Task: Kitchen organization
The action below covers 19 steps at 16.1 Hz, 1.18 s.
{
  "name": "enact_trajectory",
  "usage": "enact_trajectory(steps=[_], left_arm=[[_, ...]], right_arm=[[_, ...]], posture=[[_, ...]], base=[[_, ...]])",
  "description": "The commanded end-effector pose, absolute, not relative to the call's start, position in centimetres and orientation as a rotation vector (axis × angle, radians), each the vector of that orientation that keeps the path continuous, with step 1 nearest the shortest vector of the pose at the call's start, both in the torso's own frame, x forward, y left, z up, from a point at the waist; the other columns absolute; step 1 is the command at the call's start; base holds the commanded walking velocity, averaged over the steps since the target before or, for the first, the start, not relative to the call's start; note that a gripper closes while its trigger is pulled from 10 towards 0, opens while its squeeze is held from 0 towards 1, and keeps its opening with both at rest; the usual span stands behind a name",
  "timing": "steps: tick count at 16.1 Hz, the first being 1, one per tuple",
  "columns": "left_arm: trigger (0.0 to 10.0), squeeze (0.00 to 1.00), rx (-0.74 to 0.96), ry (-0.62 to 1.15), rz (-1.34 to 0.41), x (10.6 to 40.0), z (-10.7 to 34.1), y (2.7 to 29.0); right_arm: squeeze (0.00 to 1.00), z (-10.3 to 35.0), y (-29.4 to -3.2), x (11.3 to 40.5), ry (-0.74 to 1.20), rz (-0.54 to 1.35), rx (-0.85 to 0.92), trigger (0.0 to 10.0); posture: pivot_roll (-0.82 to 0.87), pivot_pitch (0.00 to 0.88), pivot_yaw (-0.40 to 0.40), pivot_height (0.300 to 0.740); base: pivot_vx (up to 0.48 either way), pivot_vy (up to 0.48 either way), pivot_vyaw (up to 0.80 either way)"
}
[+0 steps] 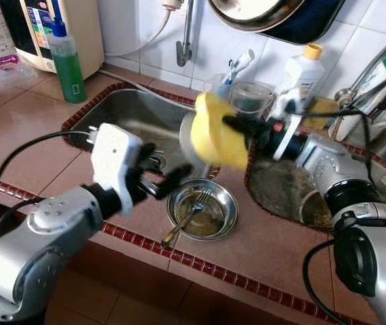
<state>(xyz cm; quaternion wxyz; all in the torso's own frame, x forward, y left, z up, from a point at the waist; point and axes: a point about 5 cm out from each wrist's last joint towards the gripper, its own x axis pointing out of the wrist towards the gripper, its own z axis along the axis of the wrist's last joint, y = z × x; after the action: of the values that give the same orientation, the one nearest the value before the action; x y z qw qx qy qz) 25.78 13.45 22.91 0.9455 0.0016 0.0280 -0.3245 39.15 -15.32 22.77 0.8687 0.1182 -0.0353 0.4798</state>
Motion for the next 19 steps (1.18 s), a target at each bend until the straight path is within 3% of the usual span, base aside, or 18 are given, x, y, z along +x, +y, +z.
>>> enact_trajectory(steps=[1,3,5,8,12,14,19], left_arm=[[10.0,0.00,0.005,0.016,-0.607,26.6,23.4,13.7],[10.0,0.00,-0.034,-0.039,-0.503,28.0,23.2,14.2],[10.0,0.00,-0.054,-0.064,-0.465,28.7,23.1,14.3],[10.0,0.00,-0.173,-0.063,-0.323,31.3,21.4,16.4],[10.0,0.00,0.010,-0.142,-0.247,33.1,20.5,15.6],[10.0,0.00,-0.083,-0.150,-0.304,32.4,19.9,15.1],[10.0,0.00,-0.073,-0.254,-0.271,30.4,19.3,14.4]], right_arm=[[0.00,24.1,-15.8,39.4,-0.194,0.900,0.226,10.0],[0.00,24.1,-16.1,39.5,-0.311,0.670,0.195,10.0],[0.00,23.8,-16.4,39.2,-0.354,0.563,0.179,10.0],[0.00,22.4,-16.8,37.3,-0.463,0.252,-0.001,10.0],[0.00,20.5,-16.3,34.0,-0.497,0.065,-0.020,10.0],[0.00,19.6,-15.6,32.2,-0.486,0.008,-0.018,10.0],[0.00,18.8,-14.9,30.3,-0.467,-0.046,-0.039,10.0]], posture=[[-0.07,0.040,-0.104,0.740],[-0.08,0.034,-0.085,0.740],[-0.08,0.032,-0.078,0.740],[-0.10,0.022,-0.055,0.740],[-0.11,0.000,-0.028,0.740],[-0.14,0.000,-0.008,0.740],[-0.16,0.000,0.016,0.740]], base=[[0.000,0.000,0.00],[0.000,0.000,0.00],[0.000,0.000,0.00],[0.000,0.000,0.00],[0.000,0.000,0.00],[0.000,0.000,0.00],[0.000,0.000,0.00]])
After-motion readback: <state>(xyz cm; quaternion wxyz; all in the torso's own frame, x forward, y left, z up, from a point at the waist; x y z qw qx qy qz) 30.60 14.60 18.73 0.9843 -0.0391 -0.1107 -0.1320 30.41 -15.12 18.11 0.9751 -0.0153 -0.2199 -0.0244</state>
